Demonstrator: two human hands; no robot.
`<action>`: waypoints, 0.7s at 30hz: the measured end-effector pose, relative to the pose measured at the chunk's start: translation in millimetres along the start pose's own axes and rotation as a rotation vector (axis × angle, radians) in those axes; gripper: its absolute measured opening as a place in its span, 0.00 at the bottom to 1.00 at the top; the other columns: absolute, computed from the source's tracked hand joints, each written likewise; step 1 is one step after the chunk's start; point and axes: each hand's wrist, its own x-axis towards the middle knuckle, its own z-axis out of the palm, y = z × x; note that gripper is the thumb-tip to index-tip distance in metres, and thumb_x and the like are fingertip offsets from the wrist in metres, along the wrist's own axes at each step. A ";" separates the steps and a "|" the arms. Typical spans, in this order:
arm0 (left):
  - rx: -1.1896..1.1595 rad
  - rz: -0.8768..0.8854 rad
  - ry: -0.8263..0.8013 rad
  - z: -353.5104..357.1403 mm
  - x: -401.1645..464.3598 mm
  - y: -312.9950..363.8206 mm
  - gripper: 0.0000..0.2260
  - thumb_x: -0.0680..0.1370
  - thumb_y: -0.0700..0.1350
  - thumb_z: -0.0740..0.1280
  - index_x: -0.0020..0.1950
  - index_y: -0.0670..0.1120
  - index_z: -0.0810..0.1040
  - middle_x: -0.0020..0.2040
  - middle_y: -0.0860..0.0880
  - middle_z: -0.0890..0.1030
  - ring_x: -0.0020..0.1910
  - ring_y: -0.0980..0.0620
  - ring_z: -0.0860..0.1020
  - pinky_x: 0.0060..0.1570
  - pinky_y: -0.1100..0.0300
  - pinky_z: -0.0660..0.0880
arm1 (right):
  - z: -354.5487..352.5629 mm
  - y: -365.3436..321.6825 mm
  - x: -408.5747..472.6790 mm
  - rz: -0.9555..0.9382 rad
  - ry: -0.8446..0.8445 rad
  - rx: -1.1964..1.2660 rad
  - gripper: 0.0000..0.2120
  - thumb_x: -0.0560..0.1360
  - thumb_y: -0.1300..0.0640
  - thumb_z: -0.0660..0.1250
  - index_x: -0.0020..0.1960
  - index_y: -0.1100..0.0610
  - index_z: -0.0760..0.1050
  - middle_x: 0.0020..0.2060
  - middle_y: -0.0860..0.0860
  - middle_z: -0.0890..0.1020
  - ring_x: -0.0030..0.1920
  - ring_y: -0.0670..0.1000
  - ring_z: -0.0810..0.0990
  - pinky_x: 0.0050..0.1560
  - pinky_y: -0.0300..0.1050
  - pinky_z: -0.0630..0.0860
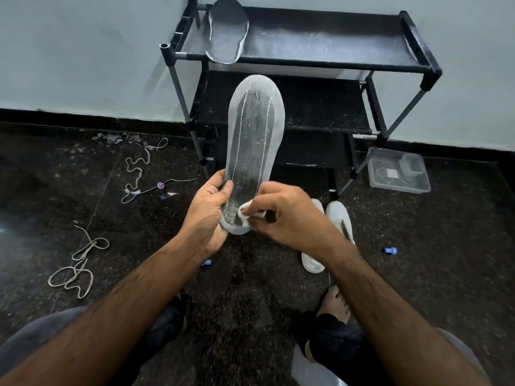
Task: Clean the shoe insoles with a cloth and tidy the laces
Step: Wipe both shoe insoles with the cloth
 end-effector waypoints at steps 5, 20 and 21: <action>0.060 0.003 -0.029 2.7 -0.4 -0.3 0.16 0.85 0.35 0.52 0.70 0.40 0.72 0.57 0.41 0.83 0.51 0.46 0.84 0.48 0.53 0.83 | -10.6 9.7 3.1 0.027 0.108 -0.007 0.05 0.73 0.61 0.77 0.49 0.56 0.86 0.43 0.47 0.80 0.42 0.44 0.80 0.43 0.43 0.81; 0.162 -0.014 -0.054 2.8 -0.6 -3.1 0.16 0.85 0.36 0.53 0.70 0.39 0.72 0.60 0.40 0.82 0.53 0.46 0.83 0.52 0.49 0.83 | -13.1 16.9 0.6 0.152 0.089 0.225 0.09 0.73 0.62 0.77 0.53 0.54 0.86 0.46 0.45 0.84 0.47 0.44 0.83 0.51 0.41 0.81; 0.175 -0.017 -0.065 3.0 -1.0 -3.5 0.16 0.85 0.37 0.54 0.70 0.40 0.72 0.62 0.40 0.82 0.55 0.43 0.83 0.53 0.43 0.82 | -15.4 20.4 0.8 0.226 0.206 0.282 0.09 0.74 0.61 0.77 0.54 0.54 0.86 0.47 0.46 0.85 0.49 0.45 0.84 0.53 0.43 0.81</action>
